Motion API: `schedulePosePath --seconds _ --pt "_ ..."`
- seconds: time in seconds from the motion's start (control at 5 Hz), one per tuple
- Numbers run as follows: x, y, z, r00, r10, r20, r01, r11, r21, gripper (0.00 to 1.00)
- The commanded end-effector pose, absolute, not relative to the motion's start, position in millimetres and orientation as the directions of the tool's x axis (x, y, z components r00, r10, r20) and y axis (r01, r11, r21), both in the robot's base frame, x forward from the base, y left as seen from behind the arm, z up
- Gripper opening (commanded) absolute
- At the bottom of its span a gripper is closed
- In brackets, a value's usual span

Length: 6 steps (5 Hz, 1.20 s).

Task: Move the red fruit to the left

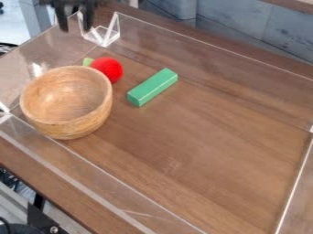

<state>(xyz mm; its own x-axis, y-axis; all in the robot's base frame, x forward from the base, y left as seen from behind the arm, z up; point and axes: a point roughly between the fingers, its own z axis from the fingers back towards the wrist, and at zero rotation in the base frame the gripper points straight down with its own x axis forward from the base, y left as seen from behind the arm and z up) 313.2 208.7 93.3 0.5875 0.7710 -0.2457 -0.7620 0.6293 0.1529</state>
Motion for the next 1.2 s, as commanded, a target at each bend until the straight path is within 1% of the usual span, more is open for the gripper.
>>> schedulePosePath --seconds 0.0,0.2,0.4,0.6,1.0 --pt "312 214 117.6 0.605 0.769 -0.206 -0.761 0.634 0.136 1.0" --pt "311 215 133.1 0.628 0.749 -0.211 -0.745 0.657 0.118 1.0" --pt "315 214 134.4 0.574 0.79 -0.216 -0.791 0.603 0.104 1.0" --pt "317 215 126.7 0.517 0.827 -0.22 -0.83 0.548 0.109 1.0" --pt "317 213 145.1 0.534 0.815 -0.226 -0.816 0.566 0.116 1.0"
